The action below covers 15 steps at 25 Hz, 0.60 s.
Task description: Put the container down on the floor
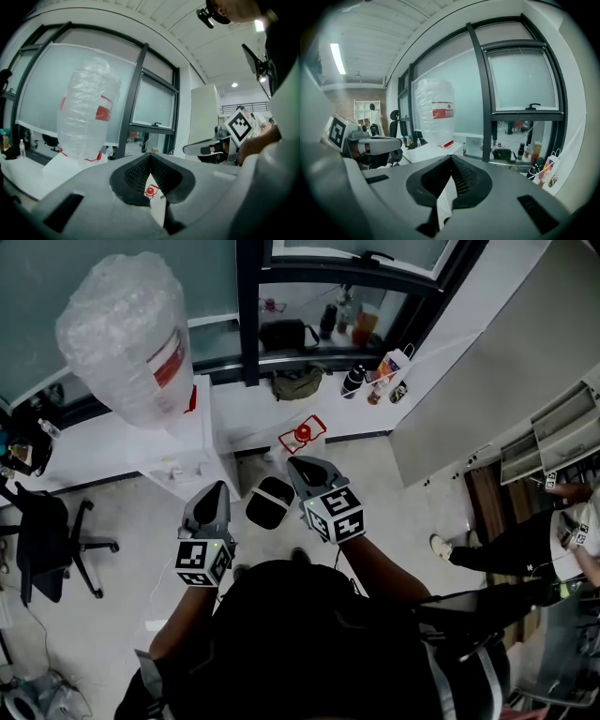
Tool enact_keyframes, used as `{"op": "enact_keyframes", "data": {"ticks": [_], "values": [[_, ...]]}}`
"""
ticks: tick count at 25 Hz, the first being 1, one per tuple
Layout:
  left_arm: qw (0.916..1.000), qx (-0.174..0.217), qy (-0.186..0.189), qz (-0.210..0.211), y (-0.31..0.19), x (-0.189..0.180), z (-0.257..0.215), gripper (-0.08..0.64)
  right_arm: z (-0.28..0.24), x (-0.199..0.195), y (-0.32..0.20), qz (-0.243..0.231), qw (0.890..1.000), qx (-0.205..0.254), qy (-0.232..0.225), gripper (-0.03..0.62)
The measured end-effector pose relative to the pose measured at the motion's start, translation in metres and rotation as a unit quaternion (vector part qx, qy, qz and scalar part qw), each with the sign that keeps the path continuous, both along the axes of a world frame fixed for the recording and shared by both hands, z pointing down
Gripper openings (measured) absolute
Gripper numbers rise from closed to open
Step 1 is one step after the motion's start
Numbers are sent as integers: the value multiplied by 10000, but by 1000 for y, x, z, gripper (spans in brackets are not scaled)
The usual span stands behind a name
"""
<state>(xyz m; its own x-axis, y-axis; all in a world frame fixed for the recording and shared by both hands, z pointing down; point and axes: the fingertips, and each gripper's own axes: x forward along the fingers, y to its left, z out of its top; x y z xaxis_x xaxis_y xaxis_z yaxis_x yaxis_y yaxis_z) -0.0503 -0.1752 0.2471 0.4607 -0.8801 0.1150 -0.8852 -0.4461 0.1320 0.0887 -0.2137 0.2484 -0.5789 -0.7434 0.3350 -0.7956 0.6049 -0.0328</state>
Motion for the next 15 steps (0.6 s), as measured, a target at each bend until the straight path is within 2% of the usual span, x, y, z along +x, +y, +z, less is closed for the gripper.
{"op": "enact_keyframes", "data": {"ticks": [15], "values": [[9999,-90,-49,-67,7,4,-2,6,-7,2,9,-88,9998,121,-160,8]]}}
